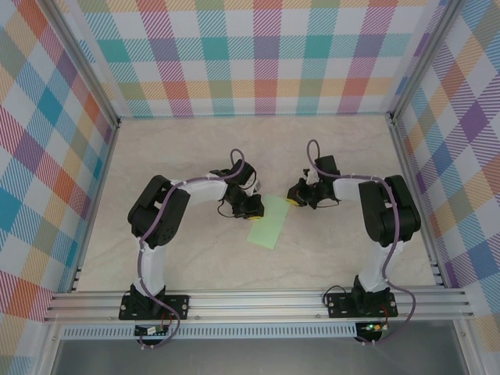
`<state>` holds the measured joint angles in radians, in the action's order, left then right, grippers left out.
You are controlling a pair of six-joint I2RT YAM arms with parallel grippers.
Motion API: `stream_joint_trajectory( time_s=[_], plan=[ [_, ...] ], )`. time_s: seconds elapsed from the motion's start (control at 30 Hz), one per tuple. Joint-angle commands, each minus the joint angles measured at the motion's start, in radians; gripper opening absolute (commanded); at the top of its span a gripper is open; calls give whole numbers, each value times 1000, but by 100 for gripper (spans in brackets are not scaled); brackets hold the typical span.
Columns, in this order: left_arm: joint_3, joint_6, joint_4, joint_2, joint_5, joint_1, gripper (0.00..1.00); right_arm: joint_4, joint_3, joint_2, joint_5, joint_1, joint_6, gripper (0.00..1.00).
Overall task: Fold a paper plane with a square sheet of paper (pick it up from the middle)
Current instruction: Fold the square sheet of paper in half at the center of the table.
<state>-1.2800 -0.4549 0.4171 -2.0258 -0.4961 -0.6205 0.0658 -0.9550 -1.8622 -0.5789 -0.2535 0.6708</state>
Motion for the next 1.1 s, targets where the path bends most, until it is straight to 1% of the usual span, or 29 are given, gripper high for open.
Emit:
stream_joint_trajectory(
  time_s=[0.0, 0.17, 0.43, 0.53, 0.67, 0.83, 0.97, 1.07],
  plan=[
    [61, 6, 118, -51, 103, -8, 13, 52, -39, 34, 7, 8, -33, 4],
    [64, -1, 105, -53, 99, -8, 13, 6, -21, -25, -30, 8, -13, 3],
    [65, 0, 107, -48, 97, -8, 13, 25, -10, -76, 15, 8, -26, 3],
    [67, -1, 109, -47, 97, -8, 13, 42, -16, -61, 22, 8, -28, 3],
    [65, -3, 107, -45, 96, -8, 13, 101, -31, 9, 33, 8, -48, 4],
    [64, -3, 108, -36, 94, -8, 13, 168, -2, 151, 68, -2, -60, 6],
    [64, -5, 107, -32, 94, -9, 13, 119, 89, 239, 42, -41, -5, 6],
    [64, -5, 109, -30, 93, -8, 13, 55, 180, 310, 38, -93, 58, 5]
  ],
)
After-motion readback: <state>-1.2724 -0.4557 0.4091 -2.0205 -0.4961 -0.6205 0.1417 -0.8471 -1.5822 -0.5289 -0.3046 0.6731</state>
